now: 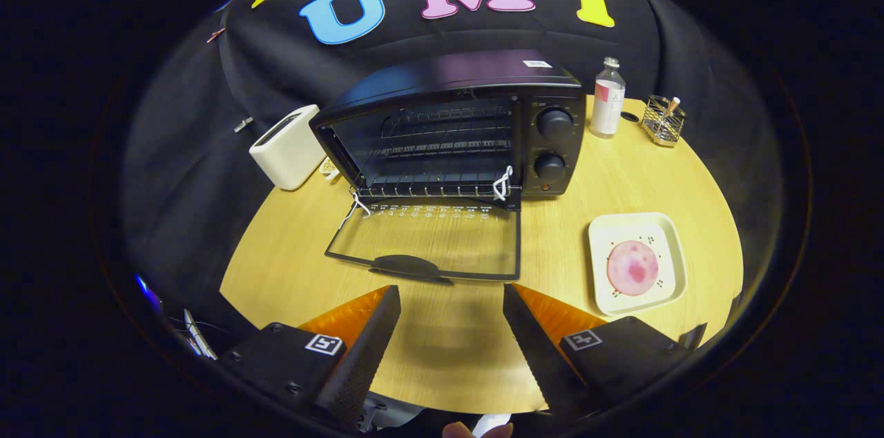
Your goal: Open the toaster oven, put the food inside, and close the toaster oven door.
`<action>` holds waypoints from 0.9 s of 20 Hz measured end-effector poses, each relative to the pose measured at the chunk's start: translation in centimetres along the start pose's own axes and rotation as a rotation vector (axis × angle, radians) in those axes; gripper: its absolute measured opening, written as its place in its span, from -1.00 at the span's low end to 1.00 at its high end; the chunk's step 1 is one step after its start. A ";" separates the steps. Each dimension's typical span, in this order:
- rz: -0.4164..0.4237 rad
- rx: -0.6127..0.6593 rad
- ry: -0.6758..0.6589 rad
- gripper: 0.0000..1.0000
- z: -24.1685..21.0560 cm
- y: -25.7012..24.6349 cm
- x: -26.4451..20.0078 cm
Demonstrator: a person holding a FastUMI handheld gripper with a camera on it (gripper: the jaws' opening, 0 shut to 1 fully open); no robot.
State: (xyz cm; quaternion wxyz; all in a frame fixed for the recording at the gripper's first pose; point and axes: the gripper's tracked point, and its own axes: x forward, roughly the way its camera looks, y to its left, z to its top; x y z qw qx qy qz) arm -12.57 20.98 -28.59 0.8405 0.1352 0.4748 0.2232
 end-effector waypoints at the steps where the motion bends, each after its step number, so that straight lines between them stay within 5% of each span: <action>1: 0.023 0.008 0.025 0.98 0.0 -1.2 -0.8; 5: 0.089 0.107 0.159 0.98 0.0 -7.5 -3.4; 8: 0.064 0.197 0.241 0.98 0.2 -14.4 -4.3; 18: 0.059 0.313 0.536 0.93 -1.1 -27.0 -0.2</action>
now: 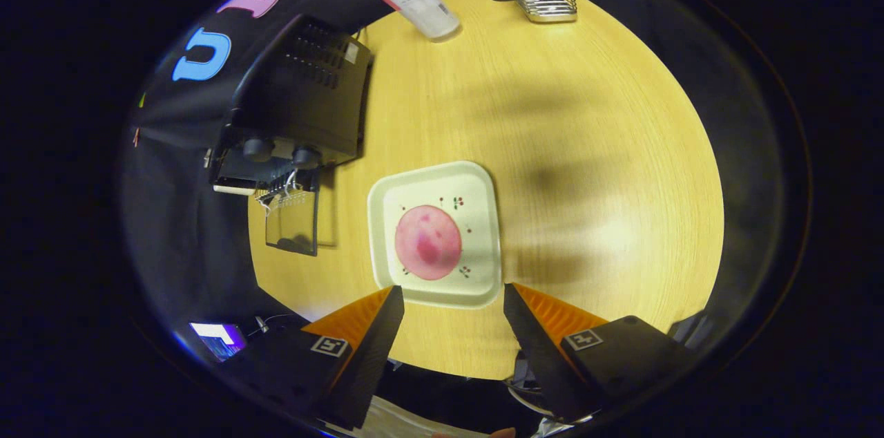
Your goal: Open the toaster oven, put the food inside, and close the toaster oven door.
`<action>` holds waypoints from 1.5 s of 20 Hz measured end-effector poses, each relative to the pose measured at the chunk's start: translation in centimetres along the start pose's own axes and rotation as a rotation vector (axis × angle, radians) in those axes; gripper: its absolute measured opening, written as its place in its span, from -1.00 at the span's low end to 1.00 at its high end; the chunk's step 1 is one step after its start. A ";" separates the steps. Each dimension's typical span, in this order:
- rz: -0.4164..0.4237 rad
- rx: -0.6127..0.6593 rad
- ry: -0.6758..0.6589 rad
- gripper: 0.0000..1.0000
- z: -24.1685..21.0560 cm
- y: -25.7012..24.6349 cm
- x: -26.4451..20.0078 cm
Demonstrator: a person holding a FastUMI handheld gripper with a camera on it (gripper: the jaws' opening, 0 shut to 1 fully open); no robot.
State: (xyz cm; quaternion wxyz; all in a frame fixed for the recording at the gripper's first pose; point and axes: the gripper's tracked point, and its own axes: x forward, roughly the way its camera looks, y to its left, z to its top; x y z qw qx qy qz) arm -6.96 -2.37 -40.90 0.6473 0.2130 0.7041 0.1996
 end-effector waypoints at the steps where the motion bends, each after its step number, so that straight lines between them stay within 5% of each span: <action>1: -0.007 -0.014 0.016 0.93 0.2 -0.6 0.6; 9: 0.011 -0.102 0.044 0.42 2.3 -2.0 4.3; 15: -0.005 -0.093 0.029 -0.47 2.9 -2.6 5.2; 17: 0.047 -0.055 0.032 -0.81 2.8 -2.4 5.4; 21: 0.193 0.102 0.027 -0.85 2.6 -2.0 5.2; 30: 0.330 0.139 -0.047 -0.89 2.2 -1.4 4.5</action>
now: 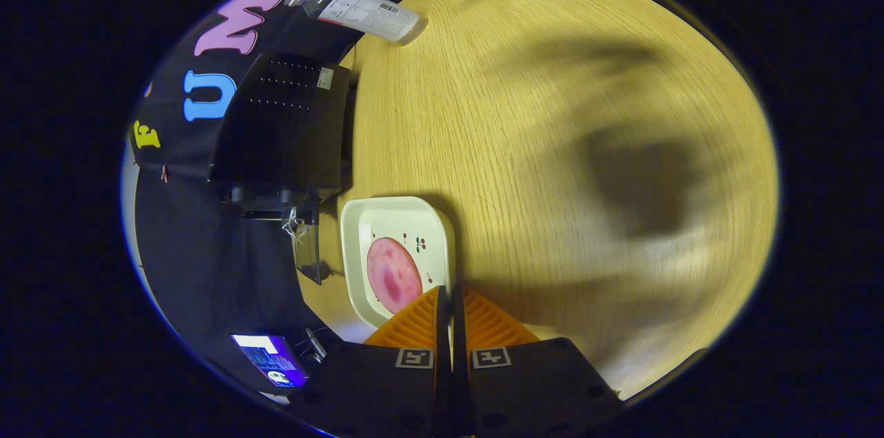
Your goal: Open the toaster oven, put the food inside, and close the toaster oven door.
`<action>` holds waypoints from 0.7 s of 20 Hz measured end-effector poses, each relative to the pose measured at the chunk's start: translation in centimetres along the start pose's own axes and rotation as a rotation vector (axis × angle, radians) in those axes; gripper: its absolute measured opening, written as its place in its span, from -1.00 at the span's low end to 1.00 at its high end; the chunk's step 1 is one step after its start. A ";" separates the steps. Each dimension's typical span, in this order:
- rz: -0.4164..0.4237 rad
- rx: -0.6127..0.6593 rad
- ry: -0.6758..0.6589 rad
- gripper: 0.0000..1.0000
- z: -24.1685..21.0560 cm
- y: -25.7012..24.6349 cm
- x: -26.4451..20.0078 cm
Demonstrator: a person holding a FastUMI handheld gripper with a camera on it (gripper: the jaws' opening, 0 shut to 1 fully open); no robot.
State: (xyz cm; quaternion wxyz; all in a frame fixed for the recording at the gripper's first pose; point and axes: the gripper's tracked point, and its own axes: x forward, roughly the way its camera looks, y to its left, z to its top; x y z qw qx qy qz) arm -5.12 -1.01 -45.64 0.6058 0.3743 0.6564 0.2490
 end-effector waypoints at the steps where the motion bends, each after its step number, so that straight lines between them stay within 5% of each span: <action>1: 0.027 0.019 -0.010 -0.89 0.0 0.7 0.0; 14: 0.087 0.059 -0.102 -0.89 -2.3 9.3 -1.7</action>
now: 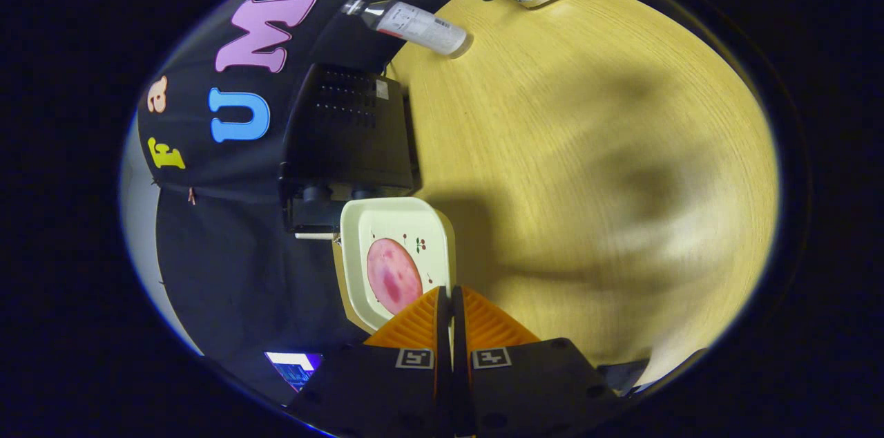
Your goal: Open the toaster oven, put the food inside, and close the toaster oven door.
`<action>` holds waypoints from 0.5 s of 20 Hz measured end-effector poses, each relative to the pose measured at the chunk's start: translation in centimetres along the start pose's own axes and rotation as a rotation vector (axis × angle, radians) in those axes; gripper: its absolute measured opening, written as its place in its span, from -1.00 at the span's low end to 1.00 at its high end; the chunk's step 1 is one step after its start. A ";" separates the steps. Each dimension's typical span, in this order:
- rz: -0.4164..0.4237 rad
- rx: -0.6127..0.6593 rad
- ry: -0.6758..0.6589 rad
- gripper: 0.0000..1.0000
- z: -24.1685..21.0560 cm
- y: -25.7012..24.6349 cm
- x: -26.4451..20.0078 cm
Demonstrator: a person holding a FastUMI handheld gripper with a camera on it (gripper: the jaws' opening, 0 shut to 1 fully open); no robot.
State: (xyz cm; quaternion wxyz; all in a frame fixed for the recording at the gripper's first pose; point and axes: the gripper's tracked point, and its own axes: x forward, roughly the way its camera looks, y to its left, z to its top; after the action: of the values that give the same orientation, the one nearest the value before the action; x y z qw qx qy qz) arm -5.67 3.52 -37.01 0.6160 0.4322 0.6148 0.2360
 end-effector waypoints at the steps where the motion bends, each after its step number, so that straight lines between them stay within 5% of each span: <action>1: 0.004 0.003 -0.006 -0.89 -0.6 1.0 0.3; 10: -0.014 0.053 -0.046 -0.89 -6.5 8.3 6.4</action>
State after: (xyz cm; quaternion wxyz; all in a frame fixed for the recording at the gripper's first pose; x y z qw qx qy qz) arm -9.13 14.61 -32.91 0.6201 0.4494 0.6094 0.2054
